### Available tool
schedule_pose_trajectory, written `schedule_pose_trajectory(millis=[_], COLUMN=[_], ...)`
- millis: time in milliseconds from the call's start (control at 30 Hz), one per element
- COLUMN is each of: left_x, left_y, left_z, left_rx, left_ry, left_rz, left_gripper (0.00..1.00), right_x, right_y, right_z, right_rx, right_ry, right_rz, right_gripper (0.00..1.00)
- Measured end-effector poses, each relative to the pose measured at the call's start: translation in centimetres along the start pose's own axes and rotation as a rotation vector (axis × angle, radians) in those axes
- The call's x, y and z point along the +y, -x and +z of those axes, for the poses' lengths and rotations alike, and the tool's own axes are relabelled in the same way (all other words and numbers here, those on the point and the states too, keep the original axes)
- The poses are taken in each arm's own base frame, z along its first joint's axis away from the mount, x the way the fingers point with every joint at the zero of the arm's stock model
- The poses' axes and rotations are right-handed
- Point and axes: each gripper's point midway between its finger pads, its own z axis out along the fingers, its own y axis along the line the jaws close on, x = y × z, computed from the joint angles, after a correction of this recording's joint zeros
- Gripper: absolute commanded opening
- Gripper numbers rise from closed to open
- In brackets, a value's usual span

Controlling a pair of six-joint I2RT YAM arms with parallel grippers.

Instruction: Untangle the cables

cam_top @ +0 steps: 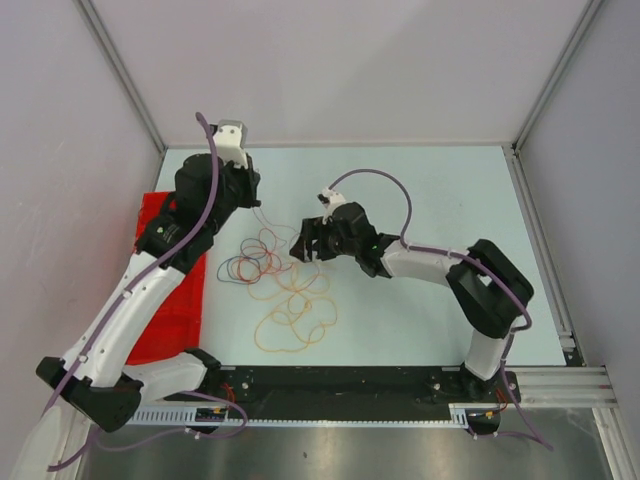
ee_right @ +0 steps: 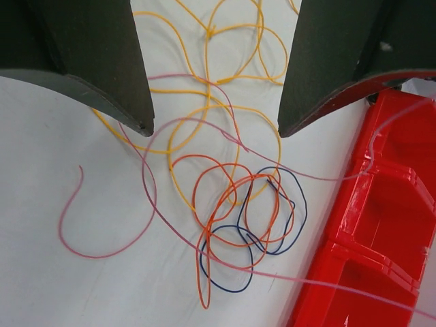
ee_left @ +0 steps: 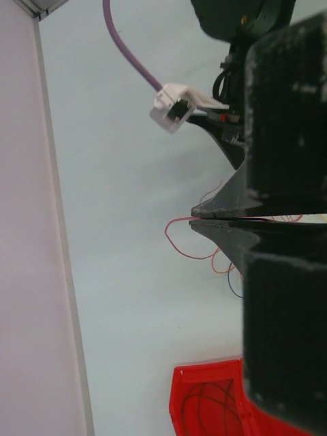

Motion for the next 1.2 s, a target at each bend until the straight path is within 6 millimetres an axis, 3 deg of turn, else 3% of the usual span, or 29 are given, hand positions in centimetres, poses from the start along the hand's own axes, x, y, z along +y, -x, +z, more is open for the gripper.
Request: schedule_pose_trajectory(millis=[167,333,633,867,1200], left_x=[0.2,0.5,0.8,1.0,1.4], left_y=[0.4,1.4,1.7,1.7,1.5], left_z=[-0.2,-1.4,-1.8,-1.8,-2.0], left_rx=[-0.021,-0.060,-0.072,-0.070,-0.056], left_ry=[-0.003,-0.004,0.008,0.017,0.035], left_rz=[-0.008,-0.019,-0.022,-0.021,-0.018], left_gripper=[0.00,0.00,0.00,0.00,0.00], right_x=[0.0,-0.2,0.0,2.9,1.7], right_y=[-0.8,-0.9,-1.2,-0.9,-0.7], right_z=[2.6,3.5,3.2,1.3,1.3], right_rx=[0.032,0.040,0.054,0.036,0.016], right_ry=[0.024,0.023,0.000,-0.031,-0.098], right_rz=[0.036,0.055,0.055,0.028,0.076], right_gripper=[0.72,0.70,0.72,0.74,0.73])
